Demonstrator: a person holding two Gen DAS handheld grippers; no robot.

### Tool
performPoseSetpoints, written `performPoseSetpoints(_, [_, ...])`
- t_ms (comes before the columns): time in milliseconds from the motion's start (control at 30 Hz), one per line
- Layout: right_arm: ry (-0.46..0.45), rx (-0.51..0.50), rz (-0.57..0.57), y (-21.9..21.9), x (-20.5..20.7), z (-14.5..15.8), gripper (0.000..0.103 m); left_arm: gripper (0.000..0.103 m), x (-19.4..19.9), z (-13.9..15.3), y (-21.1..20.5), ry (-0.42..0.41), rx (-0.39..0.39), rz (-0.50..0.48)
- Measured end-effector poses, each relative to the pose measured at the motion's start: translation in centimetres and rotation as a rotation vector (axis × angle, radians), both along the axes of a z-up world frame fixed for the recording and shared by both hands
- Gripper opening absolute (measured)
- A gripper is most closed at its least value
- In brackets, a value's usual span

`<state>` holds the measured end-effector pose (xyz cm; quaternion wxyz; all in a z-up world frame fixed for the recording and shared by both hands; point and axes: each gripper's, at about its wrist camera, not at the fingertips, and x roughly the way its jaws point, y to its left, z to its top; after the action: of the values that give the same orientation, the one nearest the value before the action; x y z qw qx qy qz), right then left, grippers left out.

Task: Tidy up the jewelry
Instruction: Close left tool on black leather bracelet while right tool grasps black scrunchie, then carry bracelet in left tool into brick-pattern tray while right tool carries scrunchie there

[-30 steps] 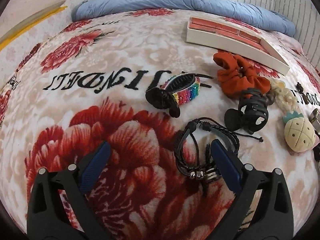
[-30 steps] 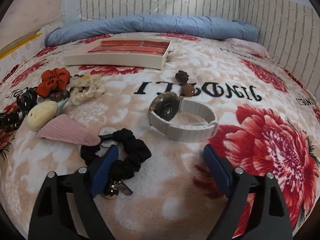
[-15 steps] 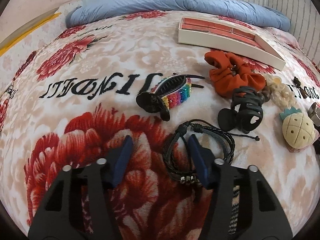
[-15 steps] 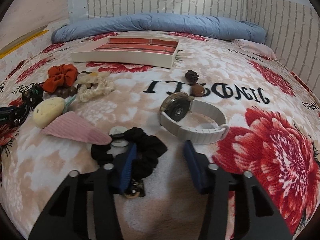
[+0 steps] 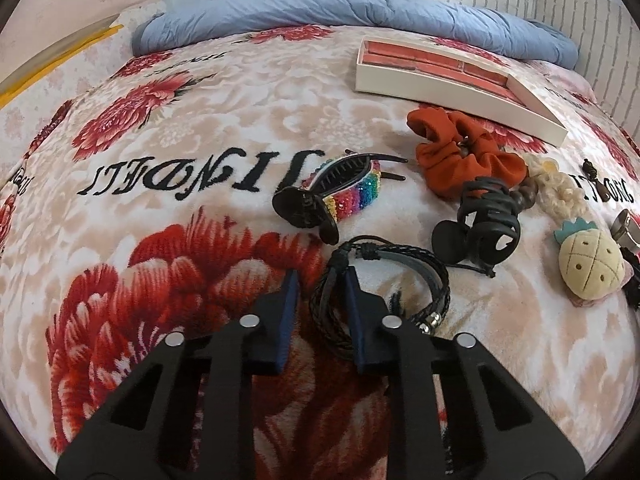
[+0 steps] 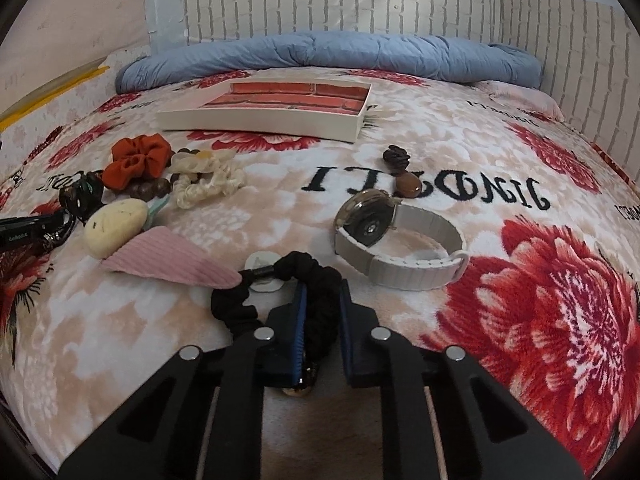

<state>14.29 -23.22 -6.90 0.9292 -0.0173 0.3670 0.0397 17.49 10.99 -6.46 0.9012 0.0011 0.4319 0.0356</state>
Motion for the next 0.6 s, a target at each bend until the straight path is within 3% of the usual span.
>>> performPoseSetpoints(267, [-0.032,0.017,0.01,-0.2,-0.3,0.8,0.013,0.008,-0.4,0.5,0.5,-0.017,-0.026,0.008])
performPoseSetpoints(600, [-0.126,0.002,0.041,0.3,1.3,4.5,0.012,0.005,-1.3,2.2,-0.2,-0.077,-0.042,-0.033])
